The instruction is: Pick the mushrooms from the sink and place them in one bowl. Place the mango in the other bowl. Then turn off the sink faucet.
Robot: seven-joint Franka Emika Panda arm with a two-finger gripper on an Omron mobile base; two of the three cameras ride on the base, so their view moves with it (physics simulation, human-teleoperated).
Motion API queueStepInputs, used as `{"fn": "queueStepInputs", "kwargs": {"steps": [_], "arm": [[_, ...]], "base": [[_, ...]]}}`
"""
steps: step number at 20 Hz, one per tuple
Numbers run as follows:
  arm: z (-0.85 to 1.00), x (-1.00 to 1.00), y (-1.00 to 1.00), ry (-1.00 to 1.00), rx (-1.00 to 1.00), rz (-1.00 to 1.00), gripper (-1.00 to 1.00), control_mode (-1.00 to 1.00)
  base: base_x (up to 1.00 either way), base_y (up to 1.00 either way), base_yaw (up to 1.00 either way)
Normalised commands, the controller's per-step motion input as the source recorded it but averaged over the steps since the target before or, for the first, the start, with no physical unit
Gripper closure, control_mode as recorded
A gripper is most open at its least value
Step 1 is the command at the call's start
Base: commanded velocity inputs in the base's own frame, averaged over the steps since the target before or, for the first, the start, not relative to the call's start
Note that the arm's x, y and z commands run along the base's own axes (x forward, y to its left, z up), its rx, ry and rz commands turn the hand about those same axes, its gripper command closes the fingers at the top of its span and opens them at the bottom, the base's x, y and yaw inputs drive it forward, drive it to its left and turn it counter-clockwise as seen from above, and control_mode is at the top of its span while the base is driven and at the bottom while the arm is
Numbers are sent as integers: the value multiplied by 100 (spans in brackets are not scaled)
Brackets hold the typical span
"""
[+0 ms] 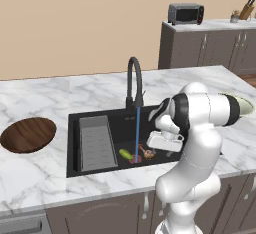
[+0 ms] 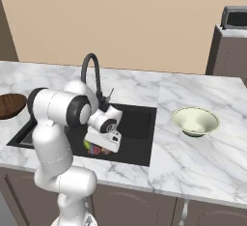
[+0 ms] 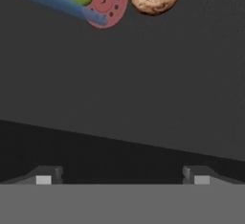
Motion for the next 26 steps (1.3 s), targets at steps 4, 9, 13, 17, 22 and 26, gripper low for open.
{"fn": "queueStepInputs", "kwargs": {"steps": [4,9,13,17,22,26], "arm": [[-12,18,0,-3,0,0,-100,-100],[-11,19,0,-2,0,0,-100,-100],[-17,20,3,-1,0,0,-100,-100],[-20,20,6,-1,0,0,-100,-100],[-18,21,6,-1,0,0,-100,-100],[-16,18,0,-4,0,0,-100,-100]], "base": [[0,0,0],[0,0,0],[0,0,0],[0,0,0],[0,0,0],[0,0,0]]}}
